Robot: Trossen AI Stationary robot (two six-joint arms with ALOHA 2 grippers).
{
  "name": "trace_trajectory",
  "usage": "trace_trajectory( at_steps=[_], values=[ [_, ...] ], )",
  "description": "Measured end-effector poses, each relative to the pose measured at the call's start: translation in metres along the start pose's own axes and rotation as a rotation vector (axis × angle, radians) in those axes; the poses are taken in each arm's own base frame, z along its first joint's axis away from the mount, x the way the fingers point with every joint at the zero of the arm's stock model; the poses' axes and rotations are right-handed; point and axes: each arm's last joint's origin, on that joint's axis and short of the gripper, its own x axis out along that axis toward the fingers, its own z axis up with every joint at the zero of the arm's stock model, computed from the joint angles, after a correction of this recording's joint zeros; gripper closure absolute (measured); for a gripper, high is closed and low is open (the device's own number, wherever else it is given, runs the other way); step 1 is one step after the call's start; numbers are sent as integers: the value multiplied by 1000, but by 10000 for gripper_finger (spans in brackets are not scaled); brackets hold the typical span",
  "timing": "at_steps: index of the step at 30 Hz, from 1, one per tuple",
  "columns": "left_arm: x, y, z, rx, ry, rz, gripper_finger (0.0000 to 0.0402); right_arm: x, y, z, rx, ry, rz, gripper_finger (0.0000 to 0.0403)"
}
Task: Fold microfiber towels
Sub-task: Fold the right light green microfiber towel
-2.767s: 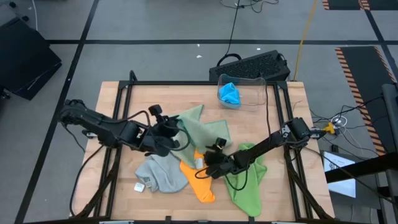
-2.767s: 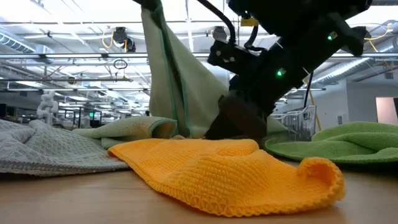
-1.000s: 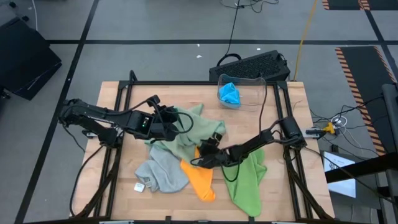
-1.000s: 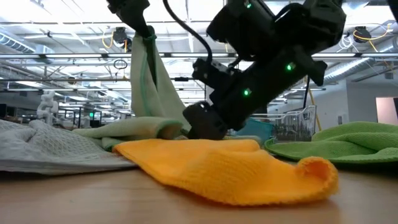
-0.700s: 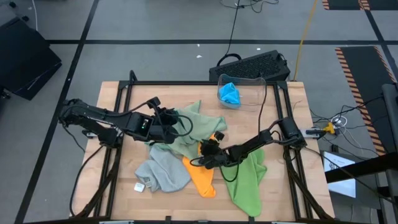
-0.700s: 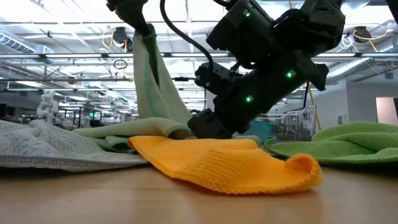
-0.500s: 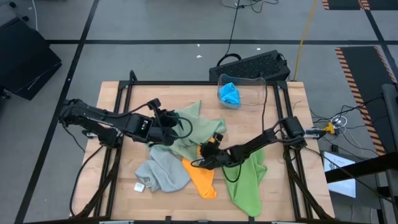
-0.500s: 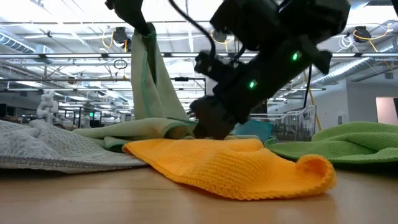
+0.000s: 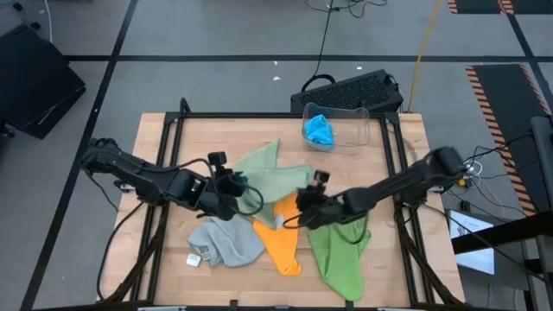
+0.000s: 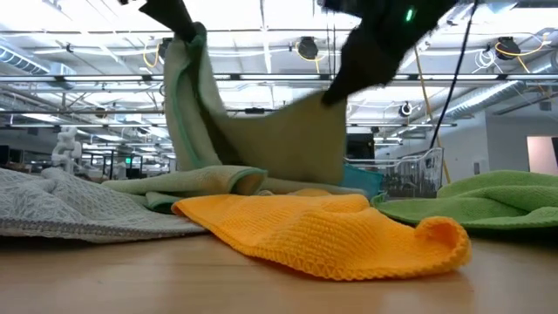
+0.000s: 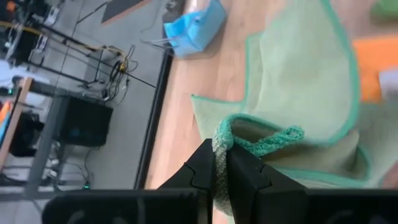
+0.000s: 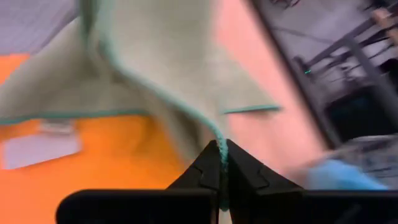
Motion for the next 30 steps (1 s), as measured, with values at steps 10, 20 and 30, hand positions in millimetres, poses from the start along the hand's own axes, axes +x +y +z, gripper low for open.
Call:
trace_trajectory(
  at_steps=[10, 20, 30],
  values=[
    [1, 17, 8, 211, -48, 72, 371, -51, -110, 31, 77, -210, -123, 401],
    [-11, 54, 13, 149, -251, -173, 371, -74, -148, 35, 130, -344, -73, 401],
    [-27, -1, 20, 22, -274, -580, 371, -84, -78, 15, 131, -161, 362, 401]
  ],
)
